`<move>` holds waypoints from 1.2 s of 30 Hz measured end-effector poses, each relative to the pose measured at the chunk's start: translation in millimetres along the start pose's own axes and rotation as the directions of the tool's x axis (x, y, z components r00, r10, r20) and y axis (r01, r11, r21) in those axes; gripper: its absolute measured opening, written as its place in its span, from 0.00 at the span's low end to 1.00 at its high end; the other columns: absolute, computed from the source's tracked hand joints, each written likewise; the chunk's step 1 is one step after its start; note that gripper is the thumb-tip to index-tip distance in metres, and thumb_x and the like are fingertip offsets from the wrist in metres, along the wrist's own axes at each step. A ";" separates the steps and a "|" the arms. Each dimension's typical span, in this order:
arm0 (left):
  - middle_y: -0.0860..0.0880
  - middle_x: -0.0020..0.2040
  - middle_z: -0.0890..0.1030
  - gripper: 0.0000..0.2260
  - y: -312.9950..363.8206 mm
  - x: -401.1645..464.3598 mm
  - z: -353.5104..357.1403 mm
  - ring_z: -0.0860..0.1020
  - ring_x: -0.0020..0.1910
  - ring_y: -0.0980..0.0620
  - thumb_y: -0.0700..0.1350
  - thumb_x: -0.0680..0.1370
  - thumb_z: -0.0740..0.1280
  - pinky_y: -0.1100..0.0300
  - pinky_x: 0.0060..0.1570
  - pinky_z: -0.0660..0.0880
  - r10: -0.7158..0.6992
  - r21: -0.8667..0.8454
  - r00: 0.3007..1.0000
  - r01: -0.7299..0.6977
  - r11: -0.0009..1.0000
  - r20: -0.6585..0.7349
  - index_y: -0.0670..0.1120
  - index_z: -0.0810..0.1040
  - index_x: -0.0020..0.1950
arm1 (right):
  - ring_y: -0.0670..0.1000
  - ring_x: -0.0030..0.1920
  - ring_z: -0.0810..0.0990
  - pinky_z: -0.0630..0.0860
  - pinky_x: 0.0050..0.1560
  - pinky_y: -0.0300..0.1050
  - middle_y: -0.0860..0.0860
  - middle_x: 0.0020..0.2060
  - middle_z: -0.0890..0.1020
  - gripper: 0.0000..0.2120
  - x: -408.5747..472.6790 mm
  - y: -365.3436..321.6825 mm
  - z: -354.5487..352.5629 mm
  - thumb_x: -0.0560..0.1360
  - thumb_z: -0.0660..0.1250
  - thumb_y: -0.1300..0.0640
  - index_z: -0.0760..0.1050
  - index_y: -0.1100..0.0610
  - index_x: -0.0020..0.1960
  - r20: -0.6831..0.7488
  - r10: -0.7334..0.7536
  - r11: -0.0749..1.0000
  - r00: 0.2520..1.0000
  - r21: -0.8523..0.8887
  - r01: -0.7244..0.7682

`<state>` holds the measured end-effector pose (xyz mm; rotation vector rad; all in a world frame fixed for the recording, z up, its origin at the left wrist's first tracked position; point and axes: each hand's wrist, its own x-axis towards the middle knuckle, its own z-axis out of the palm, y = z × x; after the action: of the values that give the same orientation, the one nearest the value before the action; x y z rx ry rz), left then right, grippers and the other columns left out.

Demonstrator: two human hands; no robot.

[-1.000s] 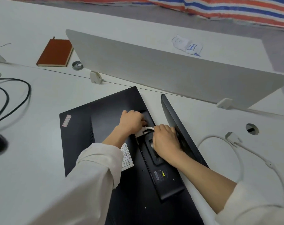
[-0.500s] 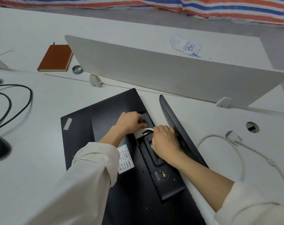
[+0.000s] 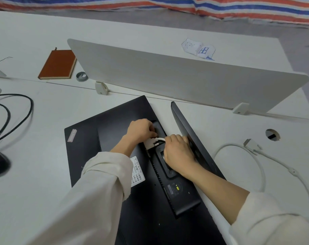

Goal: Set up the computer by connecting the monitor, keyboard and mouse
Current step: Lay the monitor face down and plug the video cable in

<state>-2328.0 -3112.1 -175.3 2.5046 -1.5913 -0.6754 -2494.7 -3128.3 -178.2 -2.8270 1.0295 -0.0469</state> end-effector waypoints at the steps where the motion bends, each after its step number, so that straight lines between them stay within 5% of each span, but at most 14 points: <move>1: 0.49 0.47 0.80 0.08 0.5 0.0 -0.4 0.77 0.48 0.47 0.50 0.76 0.66 0.57 0.45 0.64 0.009 0.034 1.000 -0.009 0.999 0.017 0.46 0.80 0.45 | 0.58 0.37 0.78 0.74 0.40 0.50 0.57 0.35 0.79 0.08 -0.3 0.3 -0.2 0.64 0.72 0.61 0.77 0.62 0.42 0.007 -0.001 1.000 1.000 0.009 0.001; 6: 0.48 0.40 0.75 0.14 1.9 -2.8 1.0 0.73 0.43 0.46 0.51 0.80 0.59 0.57 0.43 0.63 0.034 0.075 0.999 -0.036 0.997 0.028 0.46 0.73 0.37 | 0.58 0.55 0.73 0.65 0.57 0.50 0.58 0.52 0.77 0.12 -0.2 2.6 -1.9 0.77 0.58 0.59 0.72 0.62 0.57 0.041 -0.025 1.000 0.999 -0.016 0.026; 11: 0.49 0.45 0.71 0.11 0.6 -5.1 10.4 0.73 0.46 0.48 0.52 0.77 0.65 0.56 0.47 0.63 0.048 -0.013 0.995 -0.049 0.999 -0.090 0.44 0.79 0.48 | 0.60 0.46 0.78 0.71 0.49 0.52 0.59 0.42 0.79 0.08 -1.5 0.0 -2.7 0.71 0.66 0.61 0.76 0.64 0.48 0.029 -0.007 1.000 1.000 0.007 0.007; 15: 0.44 0.50 0.75 0.15 0.9 -10.1 13.2 0.73 0.52 0.44 0.47 0.82 0.56 0.54 0.50 0.64 0.075 0.032 0.993 -0.072 0.997 -0.094 0.44 0.81 0.53 | 0.58 0.56 0.73 0.64 0.58 0.50 0.58 0.54 0.76 0.13 -0.7 1.4 -3.8 0.77 0.57 0.58 0.71 0.62 0.58 0.050 -0.030 0.999 0.998 -0.018 0.031; 20: 0.41 0.49 0.75 0.15 -3.7 -16.8 22.1 0.75 0.46 0.41 0.44 0.81 0.57 0.51 0.51 0.69 0.051 -0.154 0.962 -0.096 0.983 -0.270 0.37 0.79 0.44 | 0.57 0.57 0.72 0.63 0.58 0.49 0.57 0.55 0.76 0.13 -0.4 0.5 -4.1 0.78 0.55 0.57 0.70 0.61 0.59 0.045 -0.020 0.999 0.999 -0.025 0.021; 26: 0.45 0.41 0.76 0.13 -5.7 -27.5 30.8 0.73 0.43 0.42 0.46 0.74 0.61 0.53 0.41 0.65 0.213 0.175 0.869 -0.149 0.973 -0.446 0.42 0.83 0.38 | 0.57 0.57 0.72 0.63 0.59 0.49 0.56 0.56 0.75 0.14 1.0 -1.8 -4.8 0.78 0.55 0.57 0.70 0.61 0.60 0.047 -0.003 1.000 0.999 -0.012 0.004; 33: 0.50 0.49 0.82 0.12 5.5 -3.9 1.8 0.77 0.53 0.47 0.56 0.75 0.66 0.54 0.55 0.64 -0.132 -0.015 0.991 0.132 0.991 -0.023 0.49 0.80 0.48 | 0.57 0.55 0.73 0.65 0.57 0.49 0.57 0.53 0.76 0.13 2.2 -1.9 -5.5 0.77 0.56 0.58 0.71 0.61 0.59 0.053 0.005 0.999 0.999 -0.044 -0.002; 36: 0.49 0.48 0.81 0.13 10.4 5.8 -5.9 0.78 0.51 0.47 0.55 0.73 0.69 0.56 0.50 0.65 -0.142 0.068 0.989 0.140 0.988 0.031 0.47 0.80 0.50 | 0.56 0.38 0.79 0.74 0.41 0.48 0.55 0.36 0.79 0.09 2.6 -4.2 -4.5 0.65 0.73 0.59 0.77 0.61 0.43 -0.034 0.020 0.998 0.999 -0.059 -0.022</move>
<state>-2332.2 -3122.7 -168.6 2.6876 -1.4813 -0.6989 -2490.3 -3127.3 -173.2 -2.8773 1.0848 -0.0626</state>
